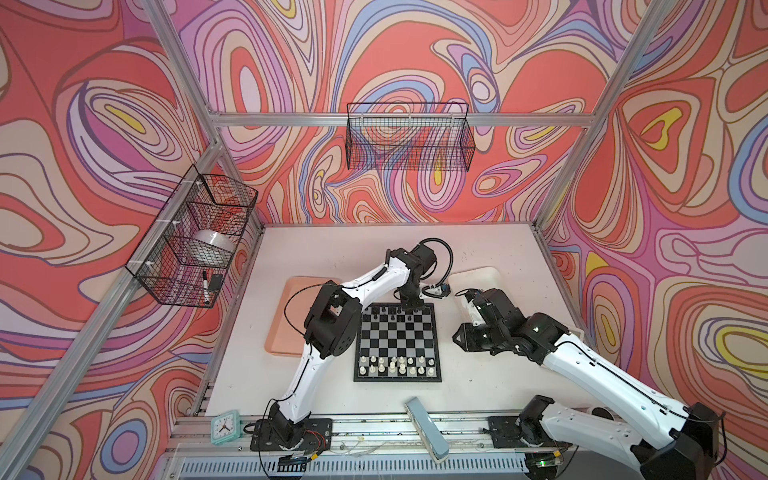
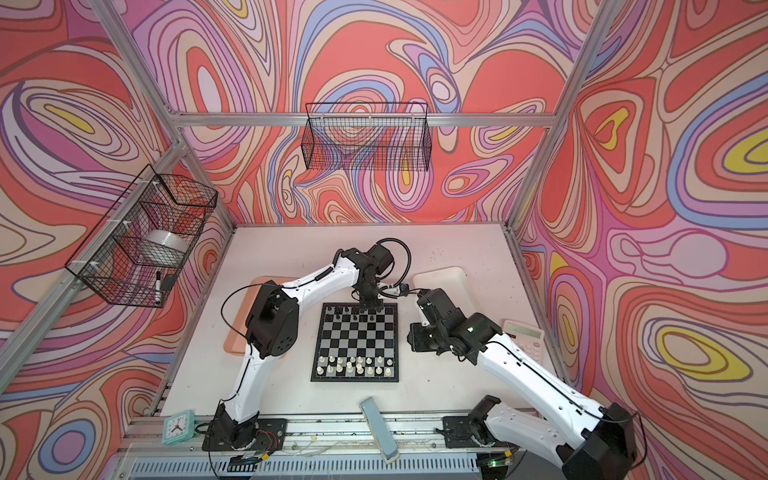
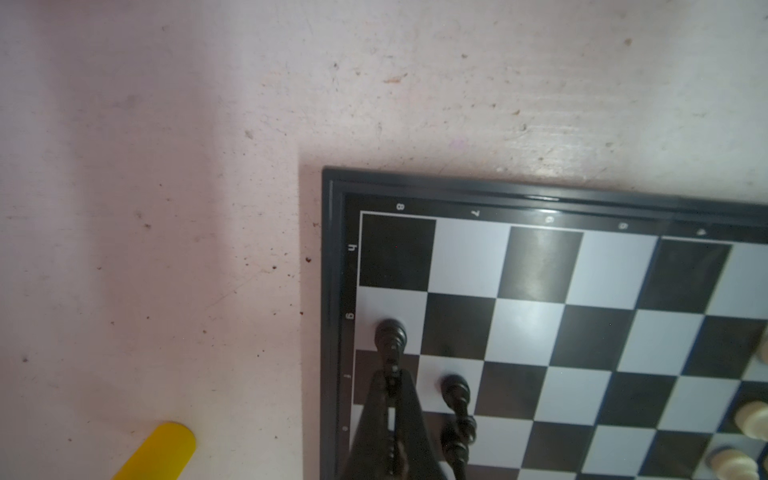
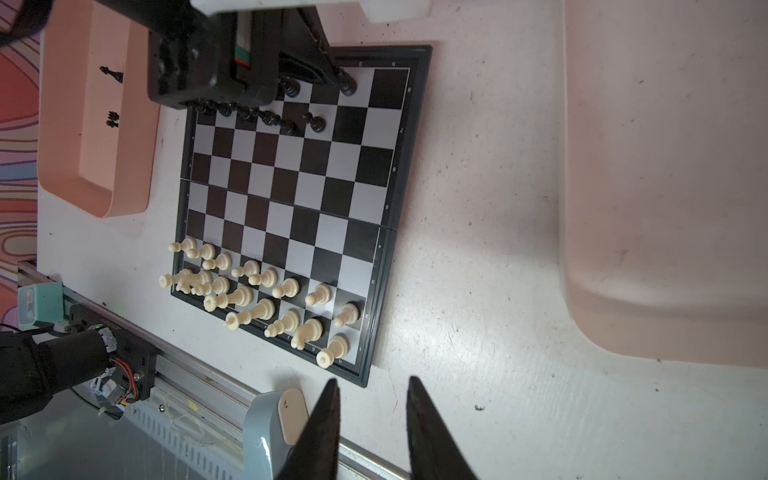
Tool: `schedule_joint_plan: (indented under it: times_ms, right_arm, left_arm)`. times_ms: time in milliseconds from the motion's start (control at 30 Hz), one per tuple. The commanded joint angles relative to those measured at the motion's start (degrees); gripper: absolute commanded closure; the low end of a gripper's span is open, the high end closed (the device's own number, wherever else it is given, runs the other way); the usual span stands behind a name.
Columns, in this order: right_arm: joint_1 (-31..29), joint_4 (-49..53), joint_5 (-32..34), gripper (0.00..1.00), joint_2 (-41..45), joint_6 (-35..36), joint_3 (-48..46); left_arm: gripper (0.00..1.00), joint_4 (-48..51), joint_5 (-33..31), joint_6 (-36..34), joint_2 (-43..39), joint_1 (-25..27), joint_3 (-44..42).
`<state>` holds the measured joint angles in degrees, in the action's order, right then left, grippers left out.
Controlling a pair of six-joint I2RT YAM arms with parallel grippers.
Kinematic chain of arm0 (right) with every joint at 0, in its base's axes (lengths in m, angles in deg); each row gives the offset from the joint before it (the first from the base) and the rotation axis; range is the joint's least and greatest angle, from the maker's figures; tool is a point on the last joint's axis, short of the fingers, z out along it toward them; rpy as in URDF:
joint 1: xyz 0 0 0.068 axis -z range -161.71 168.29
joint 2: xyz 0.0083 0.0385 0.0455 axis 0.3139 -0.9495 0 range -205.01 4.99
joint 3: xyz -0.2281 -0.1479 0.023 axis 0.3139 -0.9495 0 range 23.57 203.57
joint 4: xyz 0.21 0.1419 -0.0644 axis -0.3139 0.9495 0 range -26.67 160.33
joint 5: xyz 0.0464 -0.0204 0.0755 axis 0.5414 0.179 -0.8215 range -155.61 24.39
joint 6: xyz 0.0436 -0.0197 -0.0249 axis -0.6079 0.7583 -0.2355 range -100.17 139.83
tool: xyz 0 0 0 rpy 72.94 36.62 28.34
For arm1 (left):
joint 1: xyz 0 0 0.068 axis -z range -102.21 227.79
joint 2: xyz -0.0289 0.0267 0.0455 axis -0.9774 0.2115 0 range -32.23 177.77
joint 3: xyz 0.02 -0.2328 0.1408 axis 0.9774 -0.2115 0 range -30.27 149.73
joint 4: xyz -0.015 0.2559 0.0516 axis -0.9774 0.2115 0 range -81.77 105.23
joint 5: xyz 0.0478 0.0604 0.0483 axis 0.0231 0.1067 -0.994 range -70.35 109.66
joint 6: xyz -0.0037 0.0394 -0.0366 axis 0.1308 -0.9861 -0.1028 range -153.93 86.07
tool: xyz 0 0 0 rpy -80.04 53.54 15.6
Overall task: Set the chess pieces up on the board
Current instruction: 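Lower the black pawn onto the board's far edge row and open the left gripper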
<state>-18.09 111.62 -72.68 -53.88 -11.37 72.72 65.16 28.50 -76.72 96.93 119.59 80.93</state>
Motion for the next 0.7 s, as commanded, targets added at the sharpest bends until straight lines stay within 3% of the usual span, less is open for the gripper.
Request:
schedule_joint_plan:
  times_ms: [0, 133, 667]
  right_arm:
    - [0.32, 0.15, 0.66, 0.72, 0.95, -0.36, -0.62]
    - [0.34, 0.18, 0.65, 0.72, 1.04, -0.35, -0.71]
    - [0.28, 0.05, 0.49, 0.72, 1.12, -0.30, -0.67]
  left_arm:
    - [1.00, 0.47, -0.36, 0.18, 0.48, 0.63, -0.81]
    - [0.98, 0.12, 0.03, 0.16, 0.39, 0.64, -0.76]
    - [0.74, 0.20, 0.23, 0.24, -0.53, 0.91, -0.45]
